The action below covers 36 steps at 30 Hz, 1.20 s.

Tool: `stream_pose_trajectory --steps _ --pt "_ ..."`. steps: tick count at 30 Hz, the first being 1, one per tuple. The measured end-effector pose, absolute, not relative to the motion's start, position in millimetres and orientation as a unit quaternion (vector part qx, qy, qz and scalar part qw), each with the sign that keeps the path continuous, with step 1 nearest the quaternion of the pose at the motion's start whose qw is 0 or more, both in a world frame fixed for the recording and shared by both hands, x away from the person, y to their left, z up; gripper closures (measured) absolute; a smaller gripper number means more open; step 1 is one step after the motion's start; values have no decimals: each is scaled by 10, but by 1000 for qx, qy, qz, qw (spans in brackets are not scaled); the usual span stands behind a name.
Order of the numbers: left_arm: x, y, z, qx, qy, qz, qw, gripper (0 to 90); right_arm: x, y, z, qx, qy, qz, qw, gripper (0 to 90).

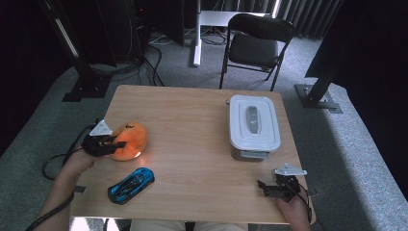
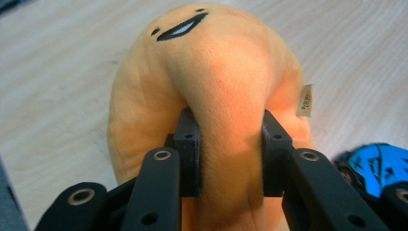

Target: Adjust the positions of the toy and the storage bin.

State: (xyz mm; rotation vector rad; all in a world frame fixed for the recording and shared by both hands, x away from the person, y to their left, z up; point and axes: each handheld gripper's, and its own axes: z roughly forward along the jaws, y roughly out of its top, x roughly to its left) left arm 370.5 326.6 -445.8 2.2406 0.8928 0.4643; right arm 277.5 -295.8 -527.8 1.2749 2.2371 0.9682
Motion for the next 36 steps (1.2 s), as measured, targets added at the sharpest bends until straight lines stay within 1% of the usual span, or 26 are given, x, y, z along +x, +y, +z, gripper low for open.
stream_pose_trajectory --steps 2,4,5,6,7,9,12,13,15,16,17,19,20,21,22,28,32,36 --pt "3693 3238 -4542 863 340 173 331 657 2775 -2958 -5278 455 798 345 194 141" --pt "3677 3234 -4573 856 346 168 347 609 2775 -2958 -5278 455 798 345 194 140" --pt "3676 3232 -4576 851 352 168 352 556 2775 -2958 -5278 455 797 345 194 141" --pt "3677 3240 -4571 846 360 165 357 479 2775 -2958 -5278 455 797 345 194 141" --pt "3676 3250 -4562 843 362 165 362 452 2775 -2958 -5278 456 797 345 194 141" --pt "3678 3260 -4528 836 379 164 361 347 2775 -2958 -5278 456 797 345 195 140" --pt "3669 3266 -4453 832 383 169 363 248 2775 -2959 -5278 456 797 345 195 140" --pt "3670 3263 -4428 833 385 172 358 184 2776 -2959 -5278 456 797 345 195 140" --pt "3669 3261 -4387 831 388 174 358 165 2776 -2959 -5278 456 797 345 195 140" --pt "3670 3258 -4370 831 391 175 355 113 2775 -2959 -5278 456 797 345 194 140" --pt "3672 3255 -4358 830 393 175 354 97 2776 -2959 -5278 456 797 345 195 140" --pt "3662 3232 -4340 829 393 179 355 96 2776 -2959 -5278 456 797 345 195 140" --pt "3661 3213 -4332 828 395 180 356 79 2776 -2959 -5278 456 797 345 195 140" --pt "3659 3195 -4320 827 395 180 357 21 2776 -2959 -5278 456 797 345 194 139" --pt "3653 3175 -4308 825 395 178 362 17 2776 -2959 -5278 457 797 345 194 139" --pt "3620 3000 -4221 822 370 196 386 17 2777 -2957 -5278 456 797 345 193 130" --pt "3639 2883 -4205 822 368 194 389 18 2778 -2960 -5278 457 797 345 193 130" --pt "3663 2754 -4223 826 363 175 395 21 2780 -2961 -5277 459 796 343 194 130"
